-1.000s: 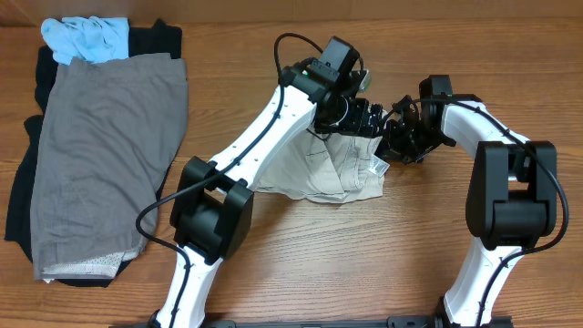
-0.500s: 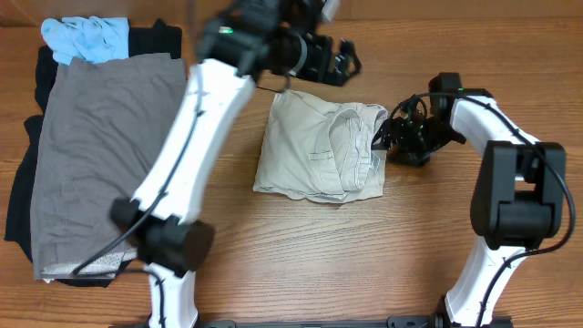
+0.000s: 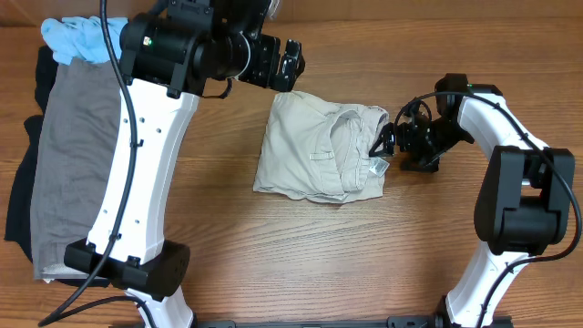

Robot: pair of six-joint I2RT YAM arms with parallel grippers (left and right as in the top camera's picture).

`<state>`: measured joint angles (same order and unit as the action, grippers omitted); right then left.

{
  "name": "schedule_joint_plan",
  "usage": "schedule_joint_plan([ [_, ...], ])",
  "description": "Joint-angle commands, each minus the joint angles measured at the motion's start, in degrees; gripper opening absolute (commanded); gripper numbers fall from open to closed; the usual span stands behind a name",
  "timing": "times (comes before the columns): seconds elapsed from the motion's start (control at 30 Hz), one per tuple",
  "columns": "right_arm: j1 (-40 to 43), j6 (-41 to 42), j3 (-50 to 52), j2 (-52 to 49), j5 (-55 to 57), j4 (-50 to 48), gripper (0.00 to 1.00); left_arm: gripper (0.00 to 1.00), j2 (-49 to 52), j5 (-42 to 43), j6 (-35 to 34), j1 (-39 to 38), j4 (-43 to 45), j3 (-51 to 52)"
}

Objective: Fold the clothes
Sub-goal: 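Release the left gripper and drag the folded shorts right with the right gripper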

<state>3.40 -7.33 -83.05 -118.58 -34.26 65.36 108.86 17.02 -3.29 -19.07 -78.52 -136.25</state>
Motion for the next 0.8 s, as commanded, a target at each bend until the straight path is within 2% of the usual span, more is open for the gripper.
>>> schedule_joint_plan([
  [0.0,1.38,-8.37,-1.46,2.12,-8.24,0.85,1.0,1.0,-0.85,-1.38,2.73,0.31,-0.87,-0.74],
  [0.23,2.23,-9.25,-0.57,2.1,-8.79,-3.85,1.0,1.0,-0.85,-2.69,3.48,0.31,-2.16,-0.74],
  [0.4,-0.96,-0.63,3.74,2.03,-0.66,-13.68,1.0,1.0,-0.85,-4.24,3.61,0.31,-3.13,-0.74],
  [0.63,-7.13,6.49,9.57,1.03,1.18,-24.41,1.0,1.0,-0.85,-5.64,3.58,0.31,-4.22,-0.74],
  [0.7,-8.44,7.63,10.38,0.79,0.04,-25.94,0.98,1.0,-0.85,-5.64,3.58,0.31,-4.2,-0.74],
  [0.77,-9.51,7.61,10.49,0.79,-1.51,-26.03,0.91,1.0,-0.85,-5.64,3.58,0.31,-4.24,-0.74],
])
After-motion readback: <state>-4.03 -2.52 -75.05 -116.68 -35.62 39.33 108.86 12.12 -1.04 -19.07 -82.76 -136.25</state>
